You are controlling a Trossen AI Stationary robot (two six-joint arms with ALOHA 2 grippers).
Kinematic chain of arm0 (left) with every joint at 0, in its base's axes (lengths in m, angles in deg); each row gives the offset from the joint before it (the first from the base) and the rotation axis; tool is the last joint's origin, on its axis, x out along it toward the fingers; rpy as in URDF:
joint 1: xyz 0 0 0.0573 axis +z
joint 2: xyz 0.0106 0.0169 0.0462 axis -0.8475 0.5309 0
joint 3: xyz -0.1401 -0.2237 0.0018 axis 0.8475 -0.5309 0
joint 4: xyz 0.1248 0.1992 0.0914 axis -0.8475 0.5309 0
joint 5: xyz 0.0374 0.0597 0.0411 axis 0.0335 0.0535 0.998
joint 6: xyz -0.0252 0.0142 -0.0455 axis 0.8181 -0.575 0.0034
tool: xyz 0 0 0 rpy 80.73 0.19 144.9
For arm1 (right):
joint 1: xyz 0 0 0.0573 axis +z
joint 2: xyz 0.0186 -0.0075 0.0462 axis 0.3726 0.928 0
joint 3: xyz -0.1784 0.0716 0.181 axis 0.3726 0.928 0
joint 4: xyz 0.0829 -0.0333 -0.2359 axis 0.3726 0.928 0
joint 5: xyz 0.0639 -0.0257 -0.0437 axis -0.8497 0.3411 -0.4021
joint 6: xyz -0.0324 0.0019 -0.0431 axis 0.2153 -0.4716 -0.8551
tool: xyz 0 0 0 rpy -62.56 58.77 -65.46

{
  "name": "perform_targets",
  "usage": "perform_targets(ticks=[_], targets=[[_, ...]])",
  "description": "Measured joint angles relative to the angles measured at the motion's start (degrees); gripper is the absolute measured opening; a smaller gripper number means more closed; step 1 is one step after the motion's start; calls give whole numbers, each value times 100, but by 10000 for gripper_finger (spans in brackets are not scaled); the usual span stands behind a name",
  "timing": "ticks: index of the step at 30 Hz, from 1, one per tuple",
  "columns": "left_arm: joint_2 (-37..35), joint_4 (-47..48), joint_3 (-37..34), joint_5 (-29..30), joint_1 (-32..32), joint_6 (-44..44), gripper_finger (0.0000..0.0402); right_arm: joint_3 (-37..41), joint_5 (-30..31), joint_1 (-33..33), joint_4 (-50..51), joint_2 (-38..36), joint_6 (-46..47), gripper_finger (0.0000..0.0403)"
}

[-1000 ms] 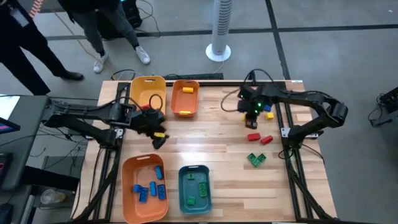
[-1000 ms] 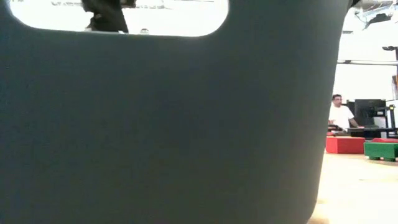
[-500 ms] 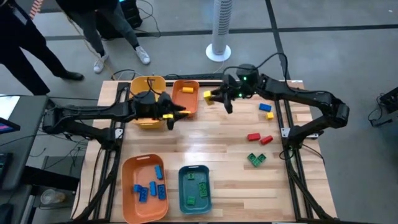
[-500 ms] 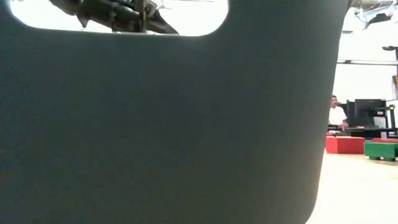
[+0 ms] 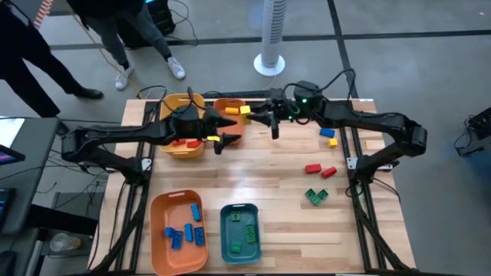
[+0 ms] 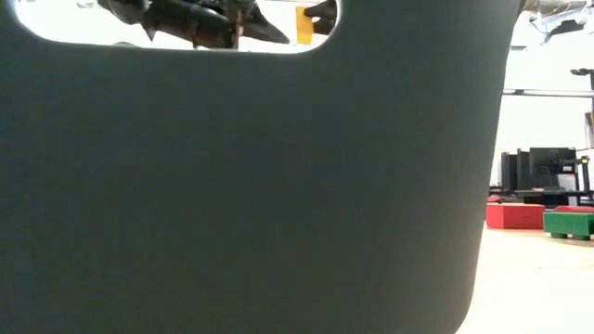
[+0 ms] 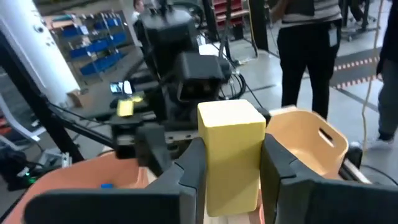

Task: Sort blocks
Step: Put the yellow wooden block into the small orange bin

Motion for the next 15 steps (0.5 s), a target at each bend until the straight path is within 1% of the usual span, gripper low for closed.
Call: perform_targets(ticks=[4,6,12,15], targets=[[447,-36,293,-65,28,-34,323,11,19,92,-280,260,138,91],[620,-211,413,-73,33,-18,319,11,17,103,-333,320,180,91],[797,-359,627,-134,33,-44,311,11,26,166,-306,330,177,91],[825,-670,678,-125,31,-161,303,11,26,133,-230,330,176,91]])
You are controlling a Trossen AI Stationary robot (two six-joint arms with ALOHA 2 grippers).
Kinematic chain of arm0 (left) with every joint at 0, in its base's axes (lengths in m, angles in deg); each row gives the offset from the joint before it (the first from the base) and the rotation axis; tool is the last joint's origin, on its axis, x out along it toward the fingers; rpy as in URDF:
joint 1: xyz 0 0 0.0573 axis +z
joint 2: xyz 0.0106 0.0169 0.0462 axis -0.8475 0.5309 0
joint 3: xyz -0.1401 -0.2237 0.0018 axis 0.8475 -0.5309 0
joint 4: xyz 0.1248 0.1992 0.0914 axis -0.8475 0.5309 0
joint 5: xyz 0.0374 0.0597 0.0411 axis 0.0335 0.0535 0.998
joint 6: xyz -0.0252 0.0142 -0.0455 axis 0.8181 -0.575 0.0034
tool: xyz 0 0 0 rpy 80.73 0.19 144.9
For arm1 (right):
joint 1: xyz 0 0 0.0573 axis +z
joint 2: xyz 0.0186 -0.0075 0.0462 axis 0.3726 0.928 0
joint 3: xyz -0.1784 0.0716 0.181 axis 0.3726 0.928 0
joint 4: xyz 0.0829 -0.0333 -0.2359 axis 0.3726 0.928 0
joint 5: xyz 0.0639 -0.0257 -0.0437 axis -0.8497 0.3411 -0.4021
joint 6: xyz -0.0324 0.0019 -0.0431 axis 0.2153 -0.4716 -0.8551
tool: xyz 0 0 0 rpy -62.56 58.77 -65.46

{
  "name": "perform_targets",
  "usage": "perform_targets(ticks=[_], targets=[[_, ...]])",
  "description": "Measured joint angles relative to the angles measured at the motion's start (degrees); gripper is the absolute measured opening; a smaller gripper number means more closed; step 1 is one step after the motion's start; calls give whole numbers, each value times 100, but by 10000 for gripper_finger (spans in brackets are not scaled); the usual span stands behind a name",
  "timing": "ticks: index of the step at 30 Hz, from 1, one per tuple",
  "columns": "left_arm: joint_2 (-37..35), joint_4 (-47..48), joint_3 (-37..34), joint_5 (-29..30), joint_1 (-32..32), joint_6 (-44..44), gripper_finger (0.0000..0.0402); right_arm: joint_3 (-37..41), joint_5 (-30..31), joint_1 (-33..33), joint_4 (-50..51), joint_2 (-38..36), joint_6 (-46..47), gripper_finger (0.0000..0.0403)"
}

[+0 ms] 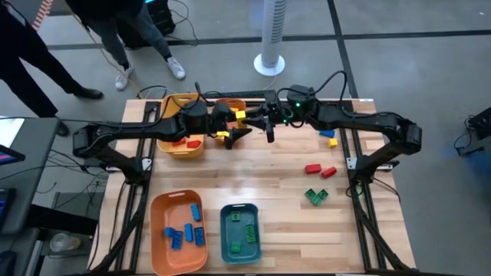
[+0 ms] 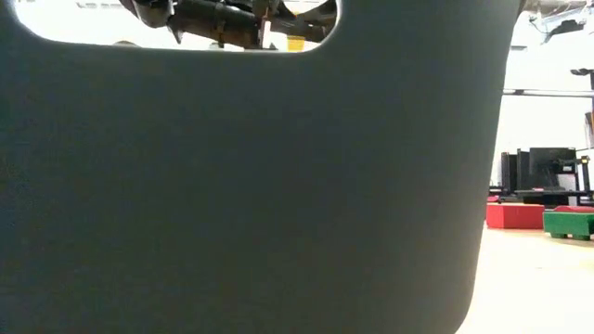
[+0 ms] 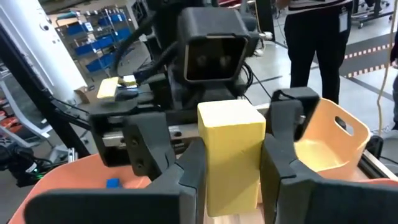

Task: Sort blocks
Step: Put the yellow wooden block into the small orange bin

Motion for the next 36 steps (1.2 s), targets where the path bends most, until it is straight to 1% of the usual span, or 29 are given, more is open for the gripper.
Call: perform_targets(ticks=[3,5,7,11,14,16,18,23,26,28,32,36], targets=[[0,-149,-3,17,36,-26,281,0,6,-5,42,0,0,91],[-2,-158,-4,24,66,-78,254,0,39,-5,47,0,0,91],[-2,-136,-6,19,91,-130,217,0,54,-5,44,0,-20,92],[-2,-162,-8,-14,144,-347,128,0,60,-10,60,0,51,93],[-9,-140,-9,-52,186,-428,124,0,15,-11,22,0,179,97],[-9,-127,-9,-129,220,-448,124,0,-107,-16,8,4,181,112],[-9,-88,-9,-211,273,-434,124,0,-116,-16,26,9,272,143],[-9,119,-9,-562,530,-106,124,0,-227,-162,97,-24,349,242],[5,523,-15,-705,847,220,124,-8,-273,-400,400,-224,453,278],[1,914,-19,-760,1053,421,124,-17,-262,-575,802,-387,451,287],[44,2124,52,-829,1412,627,124,-13,262,-782,1730,-696,232,289],[419,3400,602,-837,1624,838,124,-13,369,-769,1993,-875,54,289]])
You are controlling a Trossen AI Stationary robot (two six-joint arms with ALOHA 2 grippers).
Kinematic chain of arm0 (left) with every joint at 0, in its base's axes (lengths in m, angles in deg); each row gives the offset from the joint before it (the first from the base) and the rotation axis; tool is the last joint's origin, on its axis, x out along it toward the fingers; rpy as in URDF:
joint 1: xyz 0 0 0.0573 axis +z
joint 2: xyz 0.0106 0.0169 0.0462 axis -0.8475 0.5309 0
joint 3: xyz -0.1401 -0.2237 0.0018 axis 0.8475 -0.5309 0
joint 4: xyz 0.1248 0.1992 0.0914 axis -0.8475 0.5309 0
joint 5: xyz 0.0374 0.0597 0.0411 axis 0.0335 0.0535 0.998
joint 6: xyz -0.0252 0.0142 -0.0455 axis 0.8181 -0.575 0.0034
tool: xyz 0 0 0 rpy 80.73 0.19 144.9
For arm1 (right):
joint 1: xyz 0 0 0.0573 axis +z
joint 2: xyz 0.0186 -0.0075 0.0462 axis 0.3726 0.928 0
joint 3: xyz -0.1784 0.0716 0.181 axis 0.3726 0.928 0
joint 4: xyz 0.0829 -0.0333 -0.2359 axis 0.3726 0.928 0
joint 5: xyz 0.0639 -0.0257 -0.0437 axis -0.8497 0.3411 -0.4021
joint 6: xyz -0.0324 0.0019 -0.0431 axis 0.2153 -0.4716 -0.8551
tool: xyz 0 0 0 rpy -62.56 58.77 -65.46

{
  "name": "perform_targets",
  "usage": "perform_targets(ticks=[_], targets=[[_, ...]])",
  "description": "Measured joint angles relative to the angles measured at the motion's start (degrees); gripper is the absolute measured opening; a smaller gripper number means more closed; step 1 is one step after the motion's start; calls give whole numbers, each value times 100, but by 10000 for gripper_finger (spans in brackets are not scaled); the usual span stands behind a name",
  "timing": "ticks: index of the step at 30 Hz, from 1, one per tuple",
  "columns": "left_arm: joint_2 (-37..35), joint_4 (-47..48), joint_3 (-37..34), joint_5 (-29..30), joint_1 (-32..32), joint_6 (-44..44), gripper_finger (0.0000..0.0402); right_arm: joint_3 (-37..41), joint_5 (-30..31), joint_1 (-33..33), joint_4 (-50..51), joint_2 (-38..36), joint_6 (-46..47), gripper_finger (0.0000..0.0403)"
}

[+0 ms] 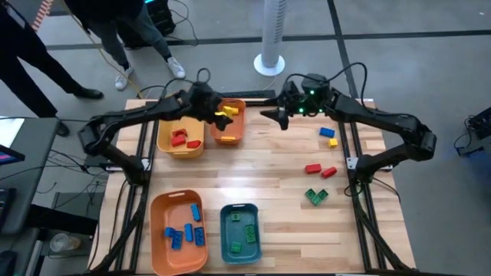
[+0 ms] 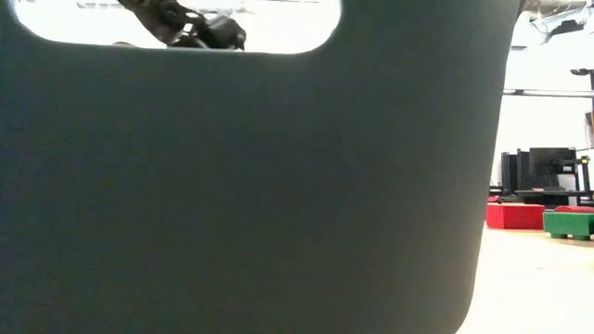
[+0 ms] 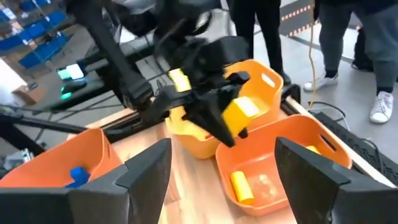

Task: Sort blocks
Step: Put the yellow wooden block into the small orange bin

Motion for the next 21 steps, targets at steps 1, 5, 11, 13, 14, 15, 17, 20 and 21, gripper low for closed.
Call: perform_targets(ticks=[1,5,11,13,14,15,17,20,21], targets=[[155,302,206,-3,11,-41,124,0,6,16,22,2,-10,289],[960,1682,1133,270,2,-401,124,2,105,107,99,8,-10,289],[2050,3172,2239,870,6,-1062,124,4,301,8,1369,-182,160,289],[2274,3291,2413,887,-11,-1163,124,4,315,-33,1739,-316,92,289],[2379,3326,2475,886,-15,-1188,124,4,330,-37,1886,-375,53,289],[2459,3336,2503,881,-19,-1202,124,4,343,-37,2018,-425,49,289],[2574,3342,2506,868,-20,-1203,134,4,436,-35,2310,-518,47,289],[2635,3362,2506,876,-17,-1252,186,4,471,-33,2837,-661,16,289],[2630,3357,2506,877,-15,-1303,206,4,476,-35,3019,-686,-34,289]])
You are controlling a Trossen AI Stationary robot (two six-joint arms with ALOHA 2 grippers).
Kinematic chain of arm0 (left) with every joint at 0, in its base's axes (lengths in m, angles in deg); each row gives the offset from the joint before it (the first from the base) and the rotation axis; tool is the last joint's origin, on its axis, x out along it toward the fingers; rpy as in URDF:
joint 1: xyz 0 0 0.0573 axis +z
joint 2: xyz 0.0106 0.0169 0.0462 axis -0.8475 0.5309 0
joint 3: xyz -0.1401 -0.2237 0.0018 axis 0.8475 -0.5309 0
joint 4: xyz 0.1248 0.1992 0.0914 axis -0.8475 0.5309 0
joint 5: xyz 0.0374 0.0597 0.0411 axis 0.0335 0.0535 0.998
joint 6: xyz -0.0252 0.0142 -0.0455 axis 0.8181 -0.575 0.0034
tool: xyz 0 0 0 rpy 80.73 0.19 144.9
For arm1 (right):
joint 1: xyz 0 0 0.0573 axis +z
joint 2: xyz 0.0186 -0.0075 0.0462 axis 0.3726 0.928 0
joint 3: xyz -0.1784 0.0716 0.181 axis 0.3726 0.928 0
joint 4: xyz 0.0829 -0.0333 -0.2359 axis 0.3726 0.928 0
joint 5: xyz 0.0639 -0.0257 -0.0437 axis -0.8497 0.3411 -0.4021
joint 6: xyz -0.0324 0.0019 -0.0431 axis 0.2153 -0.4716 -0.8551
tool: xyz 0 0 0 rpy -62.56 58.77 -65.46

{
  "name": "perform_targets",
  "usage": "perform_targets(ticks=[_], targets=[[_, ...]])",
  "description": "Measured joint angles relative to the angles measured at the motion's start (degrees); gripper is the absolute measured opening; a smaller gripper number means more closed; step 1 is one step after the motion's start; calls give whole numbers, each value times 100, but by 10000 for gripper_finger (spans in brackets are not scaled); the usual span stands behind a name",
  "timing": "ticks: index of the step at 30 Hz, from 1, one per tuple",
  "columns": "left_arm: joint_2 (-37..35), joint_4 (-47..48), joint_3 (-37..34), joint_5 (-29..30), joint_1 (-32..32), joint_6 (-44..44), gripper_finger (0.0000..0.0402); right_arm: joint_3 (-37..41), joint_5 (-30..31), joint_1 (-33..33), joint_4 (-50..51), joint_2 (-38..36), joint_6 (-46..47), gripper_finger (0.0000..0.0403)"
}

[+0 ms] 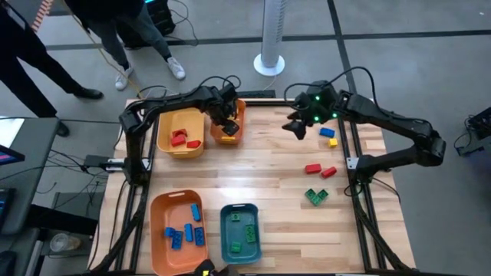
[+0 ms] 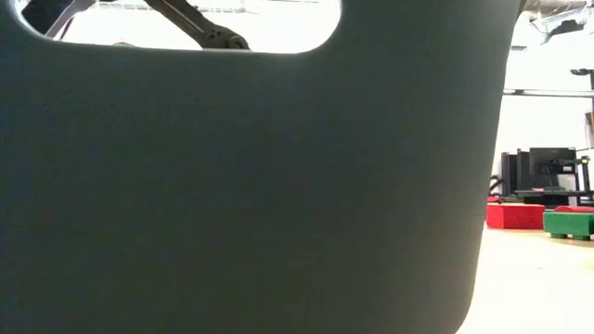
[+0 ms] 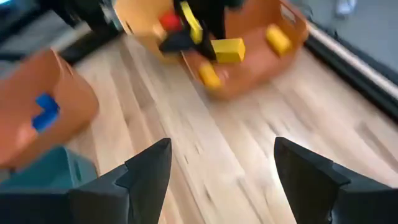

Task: Sort blocks
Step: Put the yellow wooden block into the small orange bin, then put the red wooden block into the yellow bin

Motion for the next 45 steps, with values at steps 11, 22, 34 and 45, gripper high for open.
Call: perform_targets(ticks=[11,22,34,45], targets=[[-113,11,0,-234,-19,-55,279,2,20,11,1198,-26,-386,289],[-1240,-159,0,184,-379,-90,273,1589,310,528,1768,-6,-1115,289],[-1716,-394,0,673,-669,-84,273,2465,1038,1550,1100,138,-1673,289],[-2096,-199,0,644,-827,-311,273,2444,1336,1732,1242,825,-1109,278]])
